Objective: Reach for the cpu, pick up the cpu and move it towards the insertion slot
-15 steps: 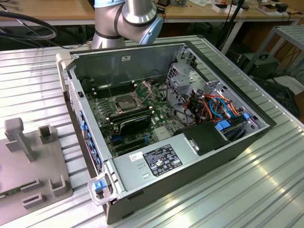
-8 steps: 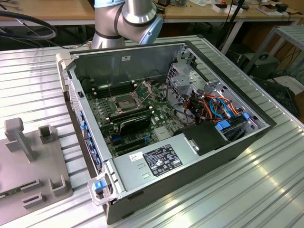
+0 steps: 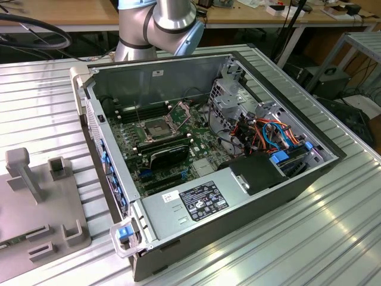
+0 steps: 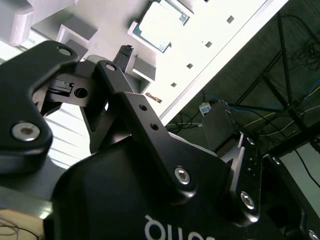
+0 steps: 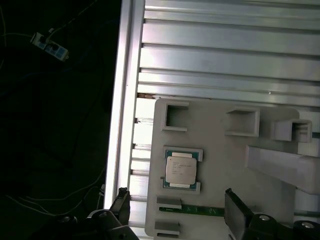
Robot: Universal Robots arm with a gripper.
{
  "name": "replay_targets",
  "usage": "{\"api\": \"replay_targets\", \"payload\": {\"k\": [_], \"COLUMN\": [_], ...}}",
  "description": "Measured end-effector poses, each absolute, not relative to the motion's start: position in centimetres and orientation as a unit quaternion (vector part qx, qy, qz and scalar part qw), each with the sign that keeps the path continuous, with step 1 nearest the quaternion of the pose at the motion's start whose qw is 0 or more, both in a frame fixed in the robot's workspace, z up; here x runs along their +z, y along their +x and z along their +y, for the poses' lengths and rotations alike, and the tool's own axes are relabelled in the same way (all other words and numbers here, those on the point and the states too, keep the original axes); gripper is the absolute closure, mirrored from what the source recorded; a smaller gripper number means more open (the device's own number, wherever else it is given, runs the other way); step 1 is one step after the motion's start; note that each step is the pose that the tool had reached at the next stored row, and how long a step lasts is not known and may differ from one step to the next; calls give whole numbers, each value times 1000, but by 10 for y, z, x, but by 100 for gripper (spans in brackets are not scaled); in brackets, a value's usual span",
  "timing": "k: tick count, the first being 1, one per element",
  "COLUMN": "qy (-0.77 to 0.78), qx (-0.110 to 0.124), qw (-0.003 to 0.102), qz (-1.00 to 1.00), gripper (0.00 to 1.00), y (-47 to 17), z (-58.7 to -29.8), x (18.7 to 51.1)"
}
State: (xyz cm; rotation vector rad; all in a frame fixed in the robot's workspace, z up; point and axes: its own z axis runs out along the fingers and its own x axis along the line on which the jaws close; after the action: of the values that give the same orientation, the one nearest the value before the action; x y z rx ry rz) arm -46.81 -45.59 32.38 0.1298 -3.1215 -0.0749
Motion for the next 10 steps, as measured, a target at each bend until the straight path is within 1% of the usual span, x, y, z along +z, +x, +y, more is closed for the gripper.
{"api": "replay_targets", "payload": {"k": [10], "qy": [45], "qx": [-24], "qw": [8], "qz": [-999], "gripper": [16], "y": [-468], "z": [-456], "x": [324]}}
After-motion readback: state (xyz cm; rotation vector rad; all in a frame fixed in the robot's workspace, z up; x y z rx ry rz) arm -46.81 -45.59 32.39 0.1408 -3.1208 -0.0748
